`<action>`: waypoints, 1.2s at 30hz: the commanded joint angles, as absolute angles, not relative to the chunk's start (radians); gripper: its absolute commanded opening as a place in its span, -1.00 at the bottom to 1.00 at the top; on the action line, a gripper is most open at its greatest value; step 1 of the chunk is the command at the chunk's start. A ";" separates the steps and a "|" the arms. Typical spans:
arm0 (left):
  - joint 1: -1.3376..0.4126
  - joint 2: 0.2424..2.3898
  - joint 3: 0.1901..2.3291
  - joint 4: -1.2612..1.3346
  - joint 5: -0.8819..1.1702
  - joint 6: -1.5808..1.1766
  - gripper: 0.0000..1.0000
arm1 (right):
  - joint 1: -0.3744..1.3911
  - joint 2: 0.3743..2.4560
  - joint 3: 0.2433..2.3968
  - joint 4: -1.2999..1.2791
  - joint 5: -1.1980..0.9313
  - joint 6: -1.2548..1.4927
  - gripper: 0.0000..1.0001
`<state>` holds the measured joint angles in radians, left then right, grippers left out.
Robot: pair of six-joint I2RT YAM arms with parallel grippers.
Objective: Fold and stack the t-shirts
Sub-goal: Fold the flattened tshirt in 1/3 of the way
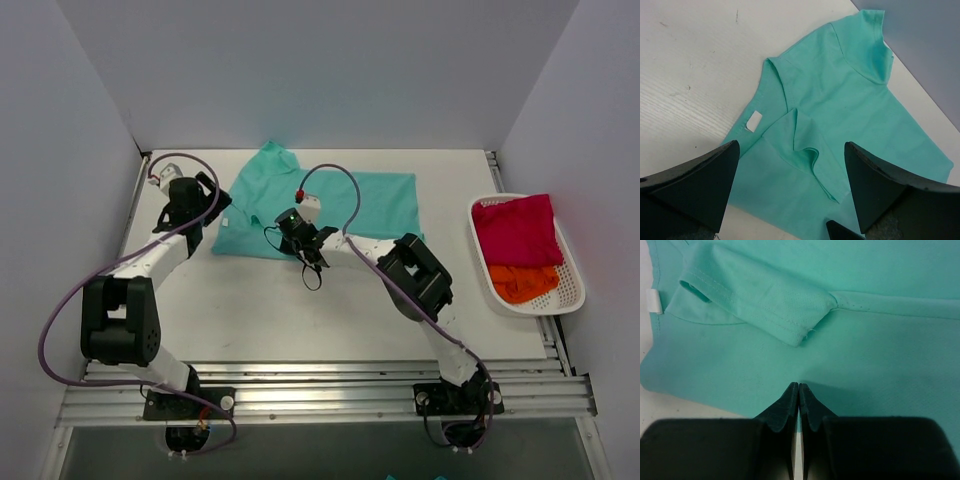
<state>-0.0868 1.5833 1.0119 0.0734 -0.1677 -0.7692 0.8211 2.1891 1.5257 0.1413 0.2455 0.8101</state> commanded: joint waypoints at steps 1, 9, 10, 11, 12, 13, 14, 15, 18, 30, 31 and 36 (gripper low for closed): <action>-0.078 1.539 1.011 0.155 -0.153 -0.761 0.88 | 0.825 2.189 1.594 0.124 0.258 0.821 -1.00; -0.078 1.546 1.003 0.166 -0.146 -0.753 0.86 | 0.816 2.243 1.661 0.101 0.278 0.807 -1.00; -0.078 1.546 1.003 0.166 -0.146 -0.753 0.86 | 0.812 2.250 1.670 0.095 0.278 0.805 -1.00; -0.077 1.546 1.003 0.167 -0.147 -0.750 0.86 | 0.808 2.256 1.680 0.092 0.278 0.805 -1.00; -0.077 1.546 1.005 0.167 -0.147 -0.750 0.86 | 0.805 2.270 1.690 0.091 0.275 0.805 -1.00; -0.075 1.546 1.003 0.167 -0.147 -0.750 0.86 | 0.799 2.275 1.695 0.089 0.270 0.807 -1.00; -0.074 1.548 1.005 0.170 -0.146 -0.750 0.86 | 0.798 2.281 1.698 0.089 0.262 0.807 -1.00; -0.072 1.548 1.003 0.173 -0.146 -0.750 0.86 | 0.796 2.289 1.701 0.089 0.259 0.807 -1.00; -0.071 1.555 1.008 0.178 -0.143 -0.750 0.86 | 0.796 2.292 1.710 0.087 0.253 0.807 -1.00; -0.071 1.595 1.009 0.206 -0.127 -0.758 0.83 | 0.781 2.321 1.724 0.090 0.252 0.804 -1.00; -0.071 1.595 1.009 0.206 -0.127 -0.758 0.83 | 0.778 2.325 1.729 0.089 0.247 0.802 -1.00; -0.072 1.589 1.009 0.207 -0.129 -0.756 0.83 | 0.753 2.365 1.781 0.075 0.247 0.792 -1.00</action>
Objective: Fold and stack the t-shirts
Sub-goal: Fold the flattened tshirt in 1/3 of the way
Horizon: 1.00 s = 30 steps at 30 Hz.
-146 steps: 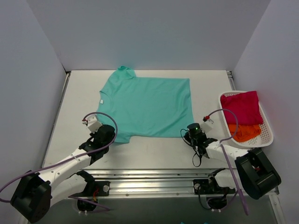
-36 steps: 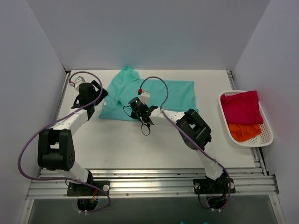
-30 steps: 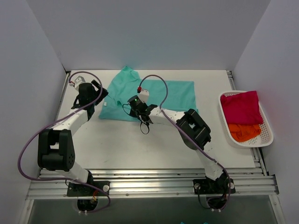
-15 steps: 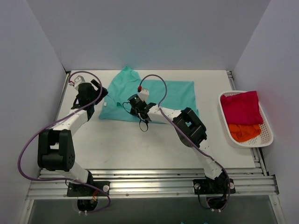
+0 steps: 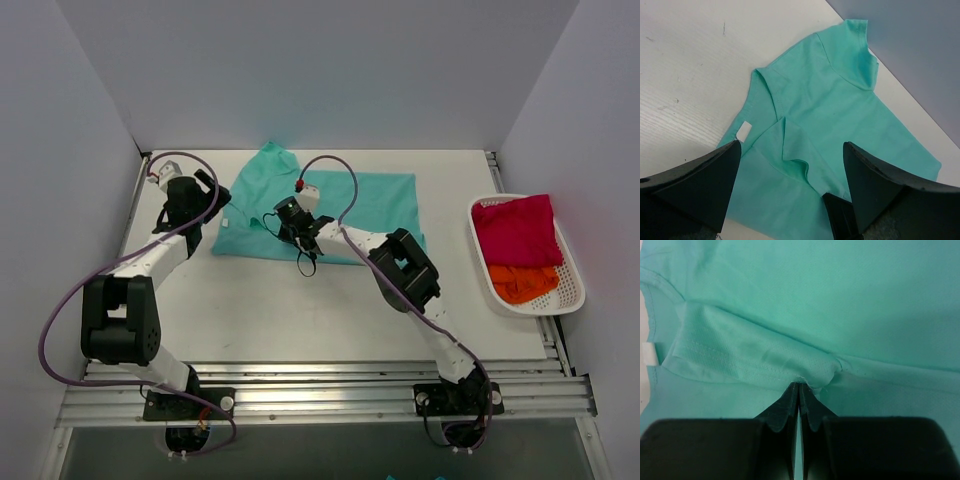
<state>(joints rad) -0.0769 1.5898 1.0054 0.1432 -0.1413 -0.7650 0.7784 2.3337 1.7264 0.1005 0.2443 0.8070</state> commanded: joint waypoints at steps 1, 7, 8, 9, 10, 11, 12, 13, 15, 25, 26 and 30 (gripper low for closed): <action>-0.071 1.589 1.009 0.209 -0.127 -0.756 0.83 | 0.747 2.385 1.795 0.072 0.245 0.788 -1.00; -0.071 1.586 1.009 0.207 -0.127 -0.750 0.83 | 0.692 2.494 1.946 0.051 0.233 0.781 -1.00; -0.071 1.586 1.009 0.209 -0.127 -0.749 0.82 | 0.675 2.529 1.975 0.042 0.235 0.778 -1.00; -0.071 1.589 1.009 0.209 -0.126 -0.750 0.82 | 0.667 2.543 1.999 0.044 0.233 0.775 -1.00; -0.071 1.589 1.009 0.213 -0.123 -0.750 0.82 | 0.658 2.554 2.026 0.055 0.226 0.773 -1.00; -0.071 1.592 1.008 0.213 -0.121 -0.750 0.82 | 0.643 2.563 2.031 0.098 0.204 0.772 -1.00; -0.071 1.592 1.009 0.213 -0.118 -0.749 0.82 | 0.635 2.565 2.031 0.127 0.190 0.772 -0.97; -0.071 1.592 1.008 0.215 -0.117 -0.750 0.82 | 0.627 2.563 2.029 0.153 0.178 0.770 -0.93; -0.072 1.592 1.008 0.216 -0.117 -0.750 0.81 | 0.609 2.560 2.042 0.219 0.167 0.756 -0.81; -0.072 1.531 1.000 0.195 -0.115 -0.742 0.79 | 0.434 2.695 2.359 0.586 0.267 0.592 0.99; -0.072 1.526 0.999 0.195 -0.120 -0.742 0.79 | 0.422 2.697 2.397 0.581 0.262 0.585 0.99; -0.075 1.548 0.994 0.213 -0.127 -0.738 0.79 | 0.413 2.567 2.312 0.649 0.316 0.479 0.99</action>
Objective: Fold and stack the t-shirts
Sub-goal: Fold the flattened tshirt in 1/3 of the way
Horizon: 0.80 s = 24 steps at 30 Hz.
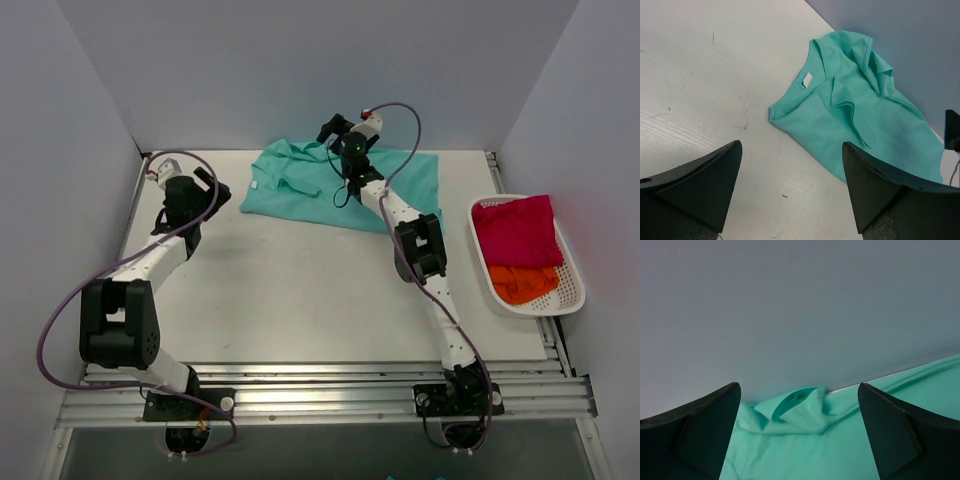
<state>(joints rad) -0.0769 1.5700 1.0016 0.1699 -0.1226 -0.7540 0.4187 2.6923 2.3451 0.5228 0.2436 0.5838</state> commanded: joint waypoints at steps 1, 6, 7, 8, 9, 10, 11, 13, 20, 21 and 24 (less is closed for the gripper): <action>-0.078 1.561 1.002 0.218 -0.117 -0.739 0.79 | 0.411 2.481 2.260 0.663 0.319 0.474 0.99; -0.109 1.693 1.048 0.230 -0.081 -0.742 0.80 | 0.423 2.217 1.854 0.727 0.331 0.552 0.99; -0.113 1.710 1.061 0.223 -0.075 -0.741 0.84 | 0.425 2.148 1.729 0.726 0.333 0.572 0.99; -0.117 1.745 1.092 0.212 -0.065 -0.741 0.87 | 0.428 2.116 1.665 0.733 0.328 0.584 0.98; -0.121 1.762 1.106 0.193 -0.058 -0.741 0.90 | 0.433 2.085 1.602 0.742 0.337 0.615 0.97; -0.126 1.775 1.117 0.187 -0.052 -0.745 0.93 | 0.437 2.032 1.491 0.765 0.341 0.623 0.97; -0.129 1.798 1.133 0.183 -0.042 -0.749 0.98 | 0.440 2.008 1.442 0.773 0.341 0.627 0.96; -0.140 1.816 1.146 0.176 -0.037 -0.758 0.90 | 0.448 1.938 1.360 0.767 0.363 0.647 0.95; -0.156 1.949 1.236 0.179 -0.022 -0.791 0.88 | 0.451 1.758 1.077 0.785 0.373 0.716 0.95; -0.158 1.965 1.258 0.179 -0.018 -0.805 0.88 | 0.453 1.735 1.062 0.784 0.371 0.718 0.95; -0.173 2.017 1.285 0.170 -0.020 -0.818 0.88 | 0.456 1.704 1.023 0.772 0.367 0.726 0.95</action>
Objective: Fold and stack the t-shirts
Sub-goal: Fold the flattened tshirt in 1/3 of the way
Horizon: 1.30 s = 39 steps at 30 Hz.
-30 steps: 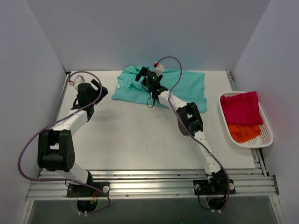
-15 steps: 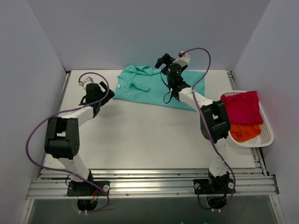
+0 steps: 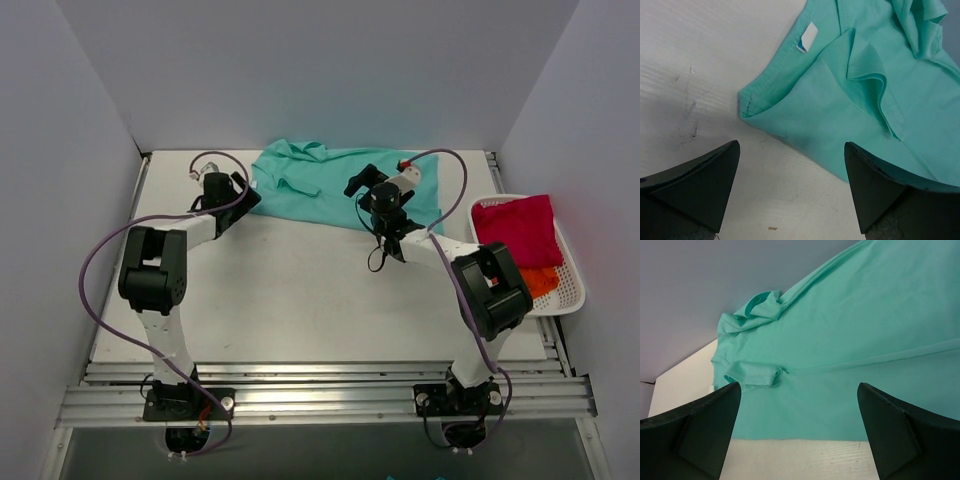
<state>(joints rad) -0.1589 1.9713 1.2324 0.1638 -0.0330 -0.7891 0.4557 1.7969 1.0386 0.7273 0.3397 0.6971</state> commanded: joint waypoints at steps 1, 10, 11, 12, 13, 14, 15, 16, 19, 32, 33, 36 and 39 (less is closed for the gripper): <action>-0.176 2.029 1.305 0.166 -0.024 -0.821 0.88 | 0.457 1.698 1.017 0.759 0.367 0.727 0.95; -0.229 2.103 1.350 0.127 -0.089 -0.853 0.90 | 0.465 1.669 0.974 0.738 0.356 0.723 0.94; -0.227 2.114 1.356 0.130 -0.095 -0.854 0.98 | 0.465 1.667 0.971 0.736 0.357 0.721 0.94; -0.227 2.120 1.361 0.130 -0.097 -0.856 0.93 | 0.465 1.664 0.969 0.736 0.356 0.718 0.94; -0.227 2.132 1.368 0.127 -0.098 -0.856 0.79 | 0.465 1.661 0.968 0.735 0.354 0.716 0.94; -0.227 2.140 1.376 0.120 -0.100 -0.857 0.50 | 0.465 1.661 0.963 0.733 0.354 0.715 0.94; -0.227 2.146 1.391 0.117 -0.101 -0.856 0.37 | 0.466 1.661 0.962 0.733 0.353 0.713 0.94; -0.227 2.154 1.399 0.111 -0.104 -0.853 0.27 | 0.466 1.661 0.960 0.733 0.351 0.710 0.94; -0.227 2.163 1.416 0.098 -0.115 -0.841 0.00 | 0.469 1.661 0.950 0.736 0.348 0.709 0.94; -0.212 1.965 1.172 0.109 -0.113 -0.793 -0.95 | 0.626 1.614 0.879 0.726 0.410 0.722 0.92; -0.212 1.941 1.140 0.112 -0.115 -0.787 -0.95 | 0.640 1.612 0.871 0.732 0.417 0.732 0.92; -0.209 1.844 1.019 0.113 -0.127 -0.776 -0.95 | 0.698 1.618 0.848 0.744 0.429 0.761 0.91; -0.209 1.761 0.913 0.120 -0.124 -0.772 -0.95 | 0.756 1.637 0.831 0.752 0.448 0.787 0.90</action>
<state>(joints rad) -0.2142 1.8439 0.9756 0.1162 -0.1085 -0.7990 0.7147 1.6512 0.8459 0.7181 0.3874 0.7460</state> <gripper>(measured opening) 0.036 0.953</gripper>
